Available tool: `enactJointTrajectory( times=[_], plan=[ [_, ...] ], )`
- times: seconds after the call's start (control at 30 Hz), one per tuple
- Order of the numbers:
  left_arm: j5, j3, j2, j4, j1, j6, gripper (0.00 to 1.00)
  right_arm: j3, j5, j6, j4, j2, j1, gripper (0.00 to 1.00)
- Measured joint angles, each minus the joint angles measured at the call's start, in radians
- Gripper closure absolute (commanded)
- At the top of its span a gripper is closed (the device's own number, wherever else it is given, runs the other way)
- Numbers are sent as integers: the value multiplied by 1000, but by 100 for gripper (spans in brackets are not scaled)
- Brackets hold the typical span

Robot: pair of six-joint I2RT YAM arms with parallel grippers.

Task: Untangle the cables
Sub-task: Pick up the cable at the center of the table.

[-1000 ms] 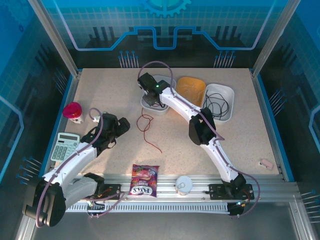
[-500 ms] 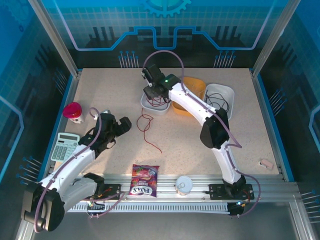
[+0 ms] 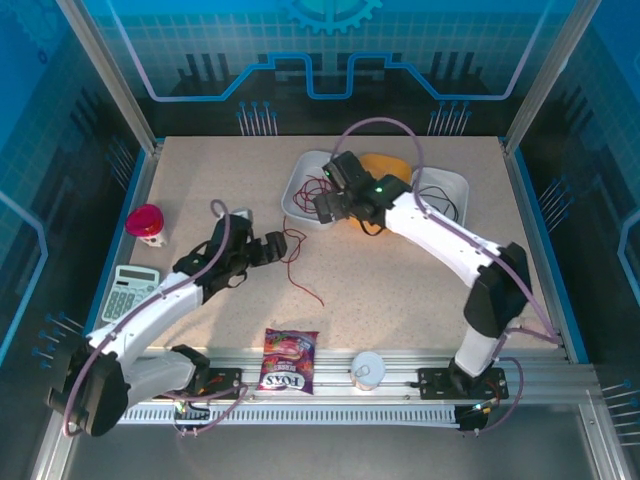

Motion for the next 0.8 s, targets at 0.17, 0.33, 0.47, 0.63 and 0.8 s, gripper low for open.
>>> enactJointTrajectory(
  times=[0.17, 0.33, 0.47, 0.63, 0.8],
  plan=[
    [-23, 100, 127, -39, -82, 71, 2, -193, 63, 95, 16, -179, -5, 0],
    [-35, 192, 269, -89, -140, 130, 10, -387, 122, 209, 15, -341, -40, 0],
    [-36, 248, 367, -128, -167, 168, 25, -537, 138, 287, 16, -467, -82, 0],
    [-37, 306, 475, -173, -169, 199, 44, -651, 141, 355, 16, -572, -108, 0],
    [-37, 319, 532, -199, -170, 219, 54, -680, 140, 388, 17, -611, -126, 0]
  ],
)
